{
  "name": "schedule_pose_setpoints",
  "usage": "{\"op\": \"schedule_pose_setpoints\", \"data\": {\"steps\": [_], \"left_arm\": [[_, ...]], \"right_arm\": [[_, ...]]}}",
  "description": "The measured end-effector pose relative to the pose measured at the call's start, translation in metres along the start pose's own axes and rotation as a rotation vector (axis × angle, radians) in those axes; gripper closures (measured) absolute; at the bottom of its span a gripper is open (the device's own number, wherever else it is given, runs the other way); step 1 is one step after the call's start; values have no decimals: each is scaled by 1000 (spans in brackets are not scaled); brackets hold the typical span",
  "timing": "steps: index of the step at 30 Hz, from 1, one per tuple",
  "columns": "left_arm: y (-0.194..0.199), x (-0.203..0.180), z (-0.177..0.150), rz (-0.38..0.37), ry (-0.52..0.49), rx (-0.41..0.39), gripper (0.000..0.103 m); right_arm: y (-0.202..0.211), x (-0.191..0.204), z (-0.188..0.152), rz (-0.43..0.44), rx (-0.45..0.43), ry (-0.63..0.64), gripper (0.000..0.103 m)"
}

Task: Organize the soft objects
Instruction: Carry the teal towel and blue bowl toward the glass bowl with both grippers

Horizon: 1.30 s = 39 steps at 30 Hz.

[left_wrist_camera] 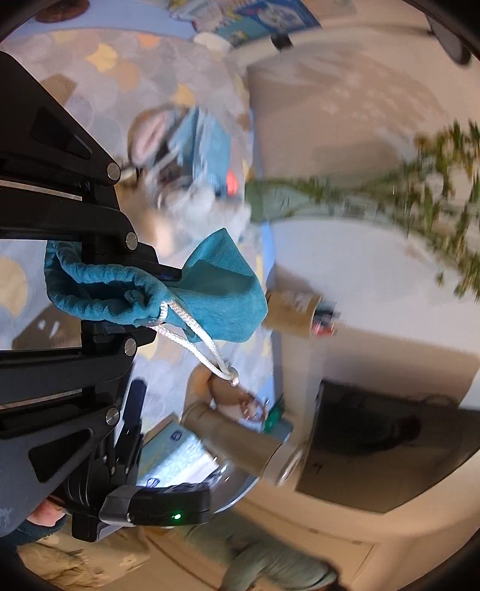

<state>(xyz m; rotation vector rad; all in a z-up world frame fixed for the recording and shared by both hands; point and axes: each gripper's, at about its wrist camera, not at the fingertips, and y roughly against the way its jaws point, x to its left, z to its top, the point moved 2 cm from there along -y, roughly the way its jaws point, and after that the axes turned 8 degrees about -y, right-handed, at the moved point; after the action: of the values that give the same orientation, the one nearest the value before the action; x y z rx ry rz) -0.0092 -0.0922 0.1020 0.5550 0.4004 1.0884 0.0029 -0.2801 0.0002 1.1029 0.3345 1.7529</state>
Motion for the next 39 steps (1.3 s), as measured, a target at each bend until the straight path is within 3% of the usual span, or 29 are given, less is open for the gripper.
{"op": "schedule_pose_setpoints", "data": {"steps": [1,3,4,6,9,11,12,13,14,16,21,27,32,36,39], "left_arm": [[3,7,-1,17,12,1,92],[13,23,-8,68,36,-1,92],[15,28,-10,77,52,0,92],[18,38,-17,81,88,7,92],[20,51,-28,81,122,21,92],[21,55,-34,82,134,30,92],[21,55,-35,77,139,31,92],[22,55,-37,69,142,31,92],[24,54,-38,63,139,29,92],[27,49,-38,47,124,25,92],[25,10,-24,-40,42,-2,92],[3,-84,11,-218,-124,-6,92],[-22,-180,36,-348,-288,5,92],[-48,-237,56,-382,-362,9,92],[-73,-270,71,-394,-382,34,92]], "right_arm": [[-4,5,-1,23,18,1,32],[-14,22,-5,98,54,4,7],[-21,35,-10,131,66,22,5],[-41,58,-18,105,119,89,5],[-81,90,-34,-26,188,224,5],[-97,99,-37,-127,181,256,5],[-101,104,-37,-170,162,273,9],[-101,107,-37,-182,149,288,27],[-101,110,-38,-164,151,298,36],[-94,111,-39,-177,134,298,41],[-34,80,-24,-116,79,158,42],[92,-1,19,-202,-152,-55,42],[172,-65,40,-299,-323,-204,42],[212,-115,57,-360,-410,-323,41],[229,-160,71,-359,-448,-451,41]]}}
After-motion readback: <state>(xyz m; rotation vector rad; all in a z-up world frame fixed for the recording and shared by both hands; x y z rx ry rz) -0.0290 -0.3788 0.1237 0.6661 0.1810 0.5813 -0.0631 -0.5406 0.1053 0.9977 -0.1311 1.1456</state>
